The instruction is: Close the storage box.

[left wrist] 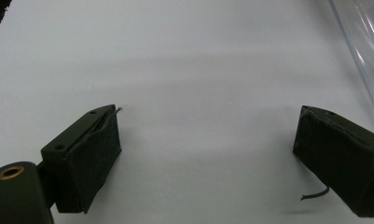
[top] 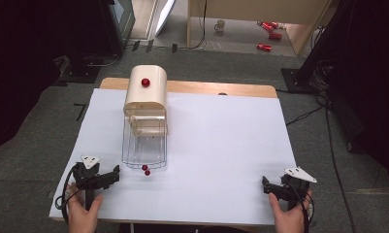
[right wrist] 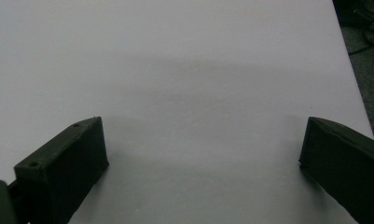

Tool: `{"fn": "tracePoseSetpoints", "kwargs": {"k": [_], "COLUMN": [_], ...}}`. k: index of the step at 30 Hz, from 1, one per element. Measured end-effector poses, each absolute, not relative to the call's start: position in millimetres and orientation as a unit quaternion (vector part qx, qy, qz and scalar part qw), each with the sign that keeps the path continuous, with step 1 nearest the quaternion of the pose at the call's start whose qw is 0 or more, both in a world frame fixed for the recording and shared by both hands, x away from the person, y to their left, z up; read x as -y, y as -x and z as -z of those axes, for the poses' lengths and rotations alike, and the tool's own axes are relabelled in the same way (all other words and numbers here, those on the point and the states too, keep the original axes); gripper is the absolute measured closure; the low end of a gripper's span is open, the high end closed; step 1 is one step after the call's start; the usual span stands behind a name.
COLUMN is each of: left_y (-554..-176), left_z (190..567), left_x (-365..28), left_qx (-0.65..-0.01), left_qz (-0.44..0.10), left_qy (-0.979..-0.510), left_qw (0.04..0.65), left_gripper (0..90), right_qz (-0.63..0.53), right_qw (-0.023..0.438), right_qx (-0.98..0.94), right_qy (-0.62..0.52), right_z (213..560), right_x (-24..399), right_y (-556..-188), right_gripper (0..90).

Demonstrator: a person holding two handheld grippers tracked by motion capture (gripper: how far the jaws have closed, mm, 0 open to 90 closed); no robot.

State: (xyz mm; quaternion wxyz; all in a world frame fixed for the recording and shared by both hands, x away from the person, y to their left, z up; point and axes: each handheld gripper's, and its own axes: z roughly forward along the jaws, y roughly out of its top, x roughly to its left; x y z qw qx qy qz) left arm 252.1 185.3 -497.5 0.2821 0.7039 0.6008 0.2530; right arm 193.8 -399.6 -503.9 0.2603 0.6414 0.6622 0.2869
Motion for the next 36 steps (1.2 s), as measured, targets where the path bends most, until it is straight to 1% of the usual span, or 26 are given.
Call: {"fn": "tracePoseSetpoints", "kwargs": {"k": [4,5,7,9,14,17,20,21,25,36], "left_y": [-252.4,-252.3,-252.3,-252.3,-252.3,-252.3,-252.2,-252.2,-252.1,-252.0], "left_z": [497.4,497.6,497.6,497.6,497.6,497.7,497.7,497.7,497.7,497.8], "left_x": [-185.3,-184.9,-185.1,-185.0,-185.1,-184.9,-184.9,-185.0,-185.0,-185.1], "left_qx": [-0.601,-0.600,-0.601,-0.601,-0.601,-0.601,-0.601,-0.601,-0.601,-0.601], "left_qz": [-0.252,-0.254,-0.253,-0.253,-0.253,-0.253,-0.254,-0.253,-0.253,-0.253], "left_qy": [-0.704,-0.704,-0.704,-0.704,-0.704,-0.704,-0.704,-0.704,-0.704,-0.704], "left_qw": [0.282,0.281,0.281,0.281,0.282,0.281,0.281,0.282,0.282,0.283], "left_gripper": [7.2,7.2,7.1,7.1,7.1,7.1,7.1,7.1,7.1,7.1], "right_qz": [-0.285,-0.281,-0.282,-0.283,-0.270,-0.289,-0.293,-0.301,-0.317,-0.340], "right_qw": [0.262,0.266,0.274,0.281,0.298,0.282,0.278,0.271,0.261,0.265], "right_qx": [-0.662,-0.658,-0.641,-0.640,-0.640,-0.648,-0.654,-0.665,-0.677,-0.698], "right_qy": [-0.642,-0.646,-0.659,-0.657,-0.655,-0.646,-0.639,-0.627,-0.611,-0.572], "right_z": [503.7,503.4,502.6,501.5,496.8,492.8,490.9,488.1,482.1,461.5], "right_x": [398.7,396.6,391.9,387.1,373.6,363.6,357.1,347.5,333.6,285.9], "right_y": [-193.8,-192.7,-188.2,-184.8,-181.4,-180.7,-180.4,-179.9,-179.9,-184.7], "right_gripper": [0.9,2.5,7.3,14.9,14.2,13.9,13.5,13.3,13.6,15.4]}}
